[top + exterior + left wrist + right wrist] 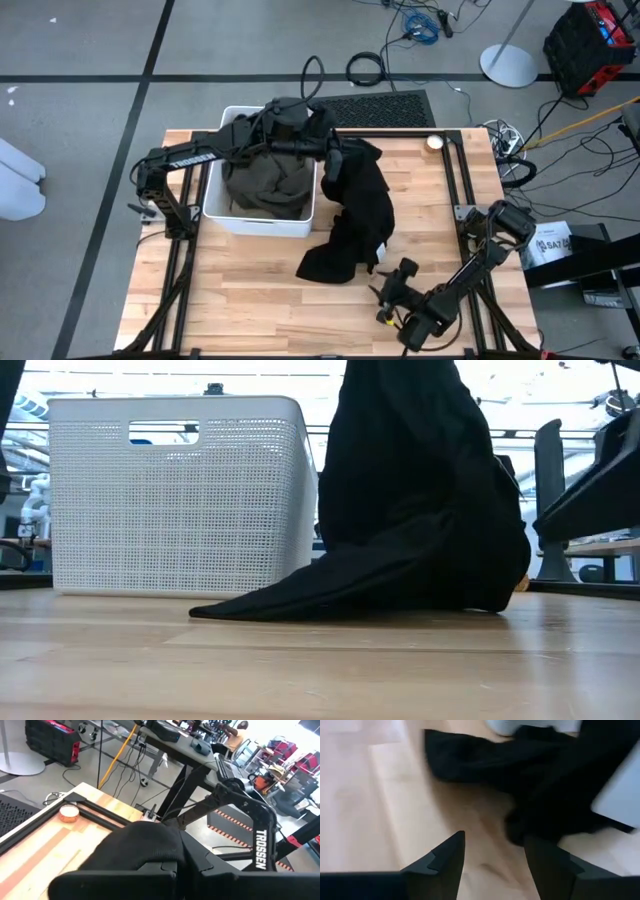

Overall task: Sort clothes
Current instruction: Put the black shirt into the white laundry bin

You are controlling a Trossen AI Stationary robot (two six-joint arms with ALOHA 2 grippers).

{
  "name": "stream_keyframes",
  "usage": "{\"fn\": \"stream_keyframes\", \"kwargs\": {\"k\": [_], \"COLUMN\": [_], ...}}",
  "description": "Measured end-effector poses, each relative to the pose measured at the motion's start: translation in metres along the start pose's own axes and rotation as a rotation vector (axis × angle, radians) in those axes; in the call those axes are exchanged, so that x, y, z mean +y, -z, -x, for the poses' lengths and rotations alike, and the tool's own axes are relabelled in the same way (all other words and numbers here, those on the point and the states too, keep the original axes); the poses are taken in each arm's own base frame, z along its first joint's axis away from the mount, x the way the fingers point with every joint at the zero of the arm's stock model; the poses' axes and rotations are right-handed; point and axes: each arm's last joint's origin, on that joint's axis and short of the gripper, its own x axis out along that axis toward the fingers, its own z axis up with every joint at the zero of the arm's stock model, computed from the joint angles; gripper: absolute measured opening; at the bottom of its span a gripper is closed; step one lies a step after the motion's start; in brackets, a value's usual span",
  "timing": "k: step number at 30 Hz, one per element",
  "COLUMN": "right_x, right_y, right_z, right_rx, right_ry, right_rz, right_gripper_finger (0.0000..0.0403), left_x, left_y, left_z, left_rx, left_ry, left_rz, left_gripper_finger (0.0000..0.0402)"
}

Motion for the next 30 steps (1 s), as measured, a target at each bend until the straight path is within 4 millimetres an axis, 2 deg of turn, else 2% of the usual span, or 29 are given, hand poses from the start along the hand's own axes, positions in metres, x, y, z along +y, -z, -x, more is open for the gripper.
{"fn": "stream_keyframes", "kwargs": {"k": [5, 8, 14, 20, 22, 23, 26, 30], "right_x": [-0.015, -0.017, -0.014, -0.025, -0.029, -0.031, -0.036, -0.044], "right_y": [0.004, 0.007, -0.002, -0.013, -0.014, -0.014, -0.015, -0.03], "right_z": [-0.012, -0.017, -0.028, -0.051, -0.056, -0.057, -0.054, -0.032], "right_rx": [0.054, 0.057, 0.022, 0.045, 0.069, 0.08, 0.1, 0.107], "right_ry": [0.085, 0.082, 0.067, 0.148, 0.168, 0.179, 0.201, 0.218], "right_rz": [-0.087, -0.129, -0.154, -0.144, -0.142, -0.132, -0.076, -0.044], "right_gripper_finger": [0.0191, 0.0196, 0.02, 0.0194, 0.0165, 0.0139, 0.0034, 0.0005], "left_x": [0.001, 0.0, -0.001, -0.001, -0.001, -0.001, -0.002, -0.002], "left_y": [-0.001, -0.001, -0.003, -0.003, -0.003, -0.003, -0.002, -0.002], "left_z": [0.0, 0.001, 0.004, 0.004, 0.004, 0.004, 0.004, 0.004], "left_rx": [-0.006, -0.006, -0.013, -0.014, -0.013, -0.013, -0.005, 0.003], "left_ry": [-0.002, 0.0, 0.003, 0.005, 0.005, 0.005, 0.021, 0.04], "left_rz": [-0.001, -0.002, -0.003, -0.003, -0.003, -0.003, -0.003, -0.003], "left_gripper_finger": [0.0004, 0.0004, 0.0004, 0.0004, 0.0004, 0.0004, 0.0004, 0.0004]}}
